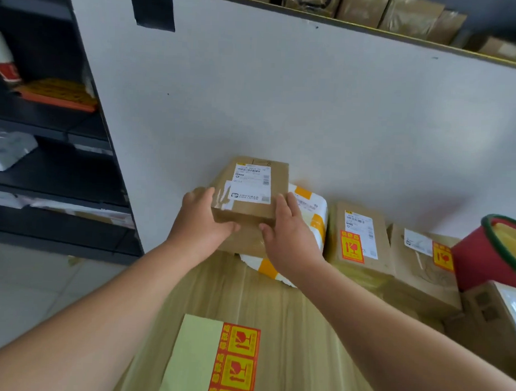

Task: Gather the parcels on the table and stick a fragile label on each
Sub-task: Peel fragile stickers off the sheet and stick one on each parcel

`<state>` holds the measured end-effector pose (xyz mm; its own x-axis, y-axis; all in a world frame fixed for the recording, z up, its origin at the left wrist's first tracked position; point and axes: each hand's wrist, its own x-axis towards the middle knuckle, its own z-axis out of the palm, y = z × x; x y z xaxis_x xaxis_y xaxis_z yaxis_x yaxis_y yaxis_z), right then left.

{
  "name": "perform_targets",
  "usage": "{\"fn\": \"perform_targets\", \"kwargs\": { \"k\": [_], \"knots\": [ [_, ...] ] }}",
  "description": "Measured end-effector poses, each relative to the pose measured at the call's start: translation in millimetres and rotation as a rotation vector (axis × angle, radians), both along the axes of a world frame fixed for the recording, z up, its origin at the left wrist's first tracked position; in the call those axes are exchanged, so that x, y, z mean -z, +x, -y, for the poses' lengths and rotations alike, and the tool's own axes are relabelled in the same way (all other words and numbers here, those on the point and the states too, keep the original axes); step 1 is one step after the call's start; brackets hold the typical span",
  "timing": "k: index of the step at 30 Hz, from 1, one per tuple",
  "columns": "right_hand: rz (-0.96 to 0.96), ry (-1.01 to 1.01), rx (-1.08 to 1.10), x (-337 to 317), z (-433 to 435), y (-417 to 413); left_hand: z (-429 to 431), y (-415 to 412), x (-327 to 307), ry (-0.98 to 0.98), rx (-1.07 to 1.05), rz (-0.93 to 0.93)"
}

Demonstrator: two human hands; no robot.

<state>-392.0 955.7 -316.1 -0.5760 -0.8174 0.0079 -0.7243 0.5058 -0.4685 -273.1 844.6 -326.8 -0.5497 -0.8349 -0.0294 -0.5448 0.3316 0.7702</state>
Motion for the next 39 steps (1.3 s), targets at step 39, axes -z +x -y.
{"fn": "perform_targets", "kwargs": {
  "k": [39],
  "knots": [
    [-0.205, 0.068, -0.127, 90.3, -249.8, 167.7, -220.2, 144.3, 106.8, 0.095, 0.089, 0.397]
  ]
}}
